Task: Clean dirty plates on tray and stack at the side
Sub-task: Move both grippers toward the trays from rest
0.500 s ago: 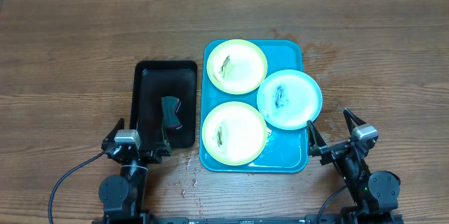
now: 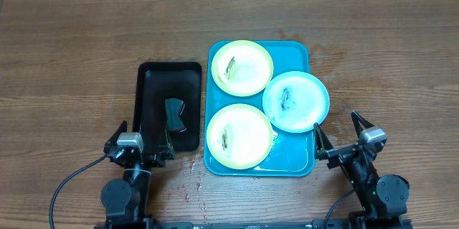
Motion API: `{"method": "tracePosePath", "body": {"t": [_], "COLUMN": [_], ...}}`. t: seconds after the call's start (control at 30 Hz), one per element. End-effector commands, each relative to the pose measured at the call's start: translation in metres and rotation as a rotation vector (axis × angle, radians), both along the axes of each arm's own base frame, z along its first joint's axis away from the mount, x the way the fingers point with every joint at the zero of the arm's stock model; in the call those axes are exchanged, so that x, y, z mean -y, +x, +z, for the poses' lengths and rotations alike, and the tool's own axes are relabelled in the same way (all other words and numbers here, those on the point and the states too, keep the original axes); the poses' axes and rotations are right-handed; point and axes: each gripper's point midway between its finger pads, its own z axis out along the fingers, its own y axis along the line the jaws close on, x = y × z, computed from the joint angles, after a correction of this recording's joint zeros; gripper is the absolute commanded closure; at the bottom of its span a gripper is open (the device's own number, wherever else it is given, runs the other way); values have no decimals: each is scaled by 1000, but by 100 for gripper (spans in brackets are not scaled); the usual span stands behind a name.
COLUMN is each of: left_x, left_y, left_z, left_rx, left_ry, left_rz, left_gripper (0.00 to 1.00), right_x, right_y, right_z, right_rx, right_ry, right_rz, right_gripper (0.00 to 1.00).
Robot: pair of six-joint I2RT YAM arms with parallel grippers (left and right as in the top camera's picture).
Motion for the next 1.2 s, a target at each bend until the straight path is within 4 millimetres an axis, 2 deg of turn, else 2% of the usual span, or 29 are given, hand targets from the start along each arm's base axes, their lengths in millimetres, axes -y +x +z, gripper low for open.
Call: {"method": "tracePosePath", "body": {"t": [0.0,0.87,0.97,1.17], "left_x": [2,2,2,33], "left_y": [0,0,0,-4], "left_z": [0,0,13,25], "left_rx": [3,3,56,96], "left_ry": [1,1,2,-81], "left_rz": [-8,-8,-11,-187], "left_gripper": [0,0,0,0], "right_x": [0,0,-1,-12], "right_y": [0,0,-1,-5], "right_z": [-1,-1,0,3], "right_rx": [8,8,14,15], "right_ry": [-3,-4,-2,29], "right_rz": [1,1,10,73], "right_gripper": [0,0,0,0]}}
